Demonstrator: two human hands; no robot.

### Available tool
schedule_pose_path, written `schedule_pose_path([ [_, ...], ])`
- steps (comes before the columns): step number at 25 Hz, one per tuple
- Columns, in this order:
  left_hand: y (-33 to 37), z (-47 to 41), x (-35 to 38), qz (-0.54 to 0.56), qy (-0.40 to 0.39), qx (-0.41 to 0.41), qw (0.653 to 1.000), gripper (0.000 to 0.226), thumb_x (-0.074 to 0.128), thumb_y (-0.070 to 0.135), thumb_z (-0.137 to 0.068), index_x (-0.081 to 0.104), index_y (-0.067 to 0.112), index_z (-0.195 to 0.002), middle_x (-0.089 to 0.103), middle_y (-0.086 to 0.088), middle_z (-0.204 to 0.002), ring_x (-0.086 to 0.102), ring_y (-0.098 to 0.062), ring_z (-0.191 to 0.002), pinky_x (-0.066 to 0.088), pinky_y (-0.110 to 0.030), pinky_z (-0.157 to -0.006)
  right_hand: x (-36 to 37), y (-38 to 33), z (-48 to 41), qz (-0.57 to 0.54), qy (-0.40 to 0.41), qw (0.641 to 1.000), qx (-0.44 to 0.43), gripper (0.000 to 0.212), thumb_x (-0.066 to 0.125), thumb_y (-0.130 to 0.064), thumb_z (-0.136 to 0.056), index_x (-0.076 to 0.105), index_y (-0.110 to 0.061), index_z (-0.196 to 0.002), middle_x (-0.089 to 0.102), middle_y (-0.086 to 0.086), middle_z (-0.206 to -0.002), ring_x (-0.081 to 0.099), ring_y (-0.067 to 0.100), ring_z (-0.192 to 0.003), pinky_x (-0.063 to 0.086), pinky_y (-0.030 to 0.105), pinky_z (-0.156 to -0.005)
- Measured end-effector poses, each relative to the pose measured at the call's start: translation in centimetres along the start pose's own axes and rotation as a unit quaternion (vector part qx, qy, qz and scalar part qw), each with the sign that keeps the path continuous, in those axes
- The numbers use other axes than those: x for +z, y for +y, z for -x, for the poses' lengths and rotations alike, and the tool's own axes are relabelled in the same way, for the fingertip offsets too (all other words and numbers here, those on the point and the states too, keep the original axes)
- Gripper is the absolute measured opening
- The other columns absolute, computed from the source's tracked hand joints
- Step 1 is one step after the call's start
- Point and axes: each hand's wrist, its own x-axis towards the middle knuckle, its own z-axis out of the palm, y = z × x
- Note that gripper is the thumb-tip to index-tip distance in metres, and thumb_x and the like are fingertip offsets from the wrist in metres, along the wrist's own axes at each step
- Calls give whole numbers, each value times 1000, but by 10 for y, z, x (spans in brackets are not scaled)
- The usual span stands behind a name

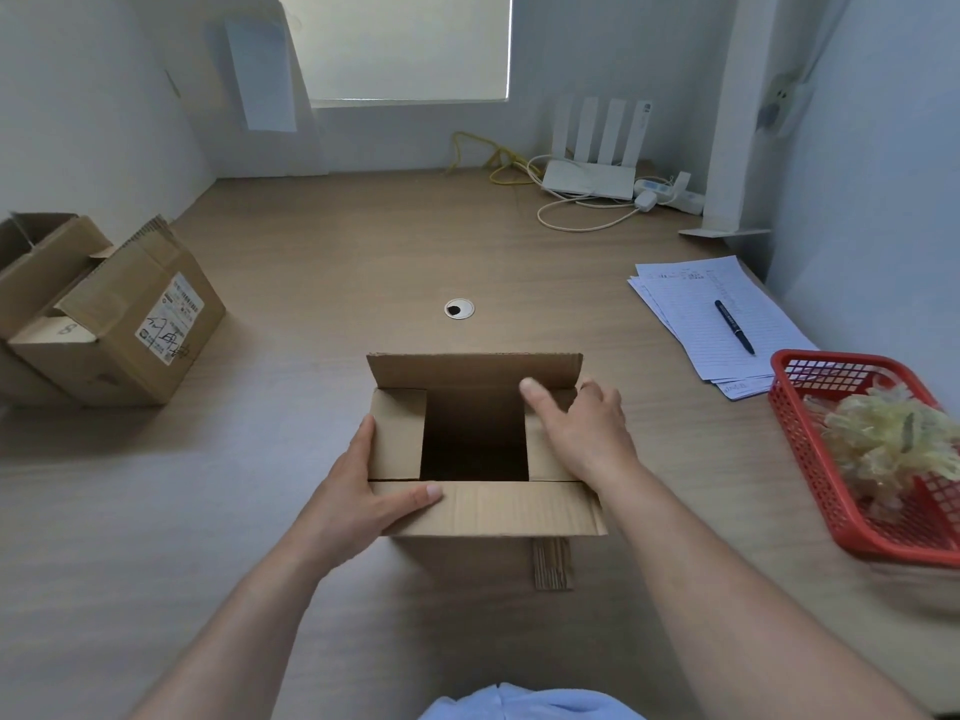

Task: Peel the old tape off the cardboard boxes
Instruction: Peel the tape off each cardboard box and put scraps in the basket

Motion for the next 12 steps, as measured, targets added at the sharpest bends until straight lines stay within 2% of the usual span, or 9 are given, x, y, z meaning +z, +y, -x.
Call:
schedule_pose_path([
  [1, 2, -3, 0, -7, 12, -5, 1000, 125, 79, 61, -56, 5, 33, -153, 31, 9, -150, 41, -13, -126, 42, -33, -102, 0, -1, 6, 48, -4, 999, -2, 105, 47, -77, -75, 20, -6, -147, 23, 10, -150, 26, 28, -138, 28, 44, -109],
  [3, 8, -8, 2, -31, 20, -12, 999, 121, 80, 59, -62, 6, 30, -153, 34, 6, -149, 44, -14, -121, 45, -31, -94, 0, -2, 16, 121, 7, 993, -12, 115, 59, -74, -68, 11, -8, -149, 18, 9, -151, 22, 27, -139, 28, 42, -108],
  [4, 12, -10, 3, -53, 20, -13, 998, 120, 79, 60, -63, 6, 28, -153, 35, 4, -148, 44, -14, -119, 46, -30, -89, -1, -2, 18, 143, 14, 989, -16, 112, 63, -68, -68, 13, -7, -148, 20, 10, -149, 24, 28, -137, 31, 40, -106],
  [6, 21, -14, 3, -99, 23, -20, 995, 119, 76, 64, -64, 6, 25, -153, 36, 0, -146, 45, -19, -120, 50, -30, -79, -5, -1, 19, 144, 29, 989, -29, 94, 67, -56, -72, 27, -7, -141, 31, 11, -140, 32, 28, -130, 36, 37, -98],
  [8, 30, -18, 2, -147, 38, -36, 988, 117, 72, 68, -65, 8, 21, -152, 38, -4, -144, 47, -23, -121, 51, -32, -71, -11, 4, 18, 78, 28, 996, -39, 69, 63, -49, -77, 43, -8, -129, 43, 10, -127, 43, 28, -119, 40, 36, -89],
  [10, 38, -23, 2, -215, 58, -45, 974, 112, 67, 74, -65, 17, 16, -146, 46, -8, -137, 50, -27, -117, 51, -37, -79, -18, 10, 17, -66, 9, 996, -63, 38, 56, -44, -83, 58, -11, -104, 57, 8, -106, 54, 26, -99, 42, 35, -76],
  [12, 44, -27, 5, -279, 65, -58, 956, 113, 63, 78, -64, 17, 14, -144, 49, -9, -132, 52, -28, -116, 48, -38, -80, -25, 16, 18, -190, -13, 978, -81, 30, 49, -38, -91, 61, -11, -84, 61, 7, -85, 54, 23, -84, 43, 39, -73],
])
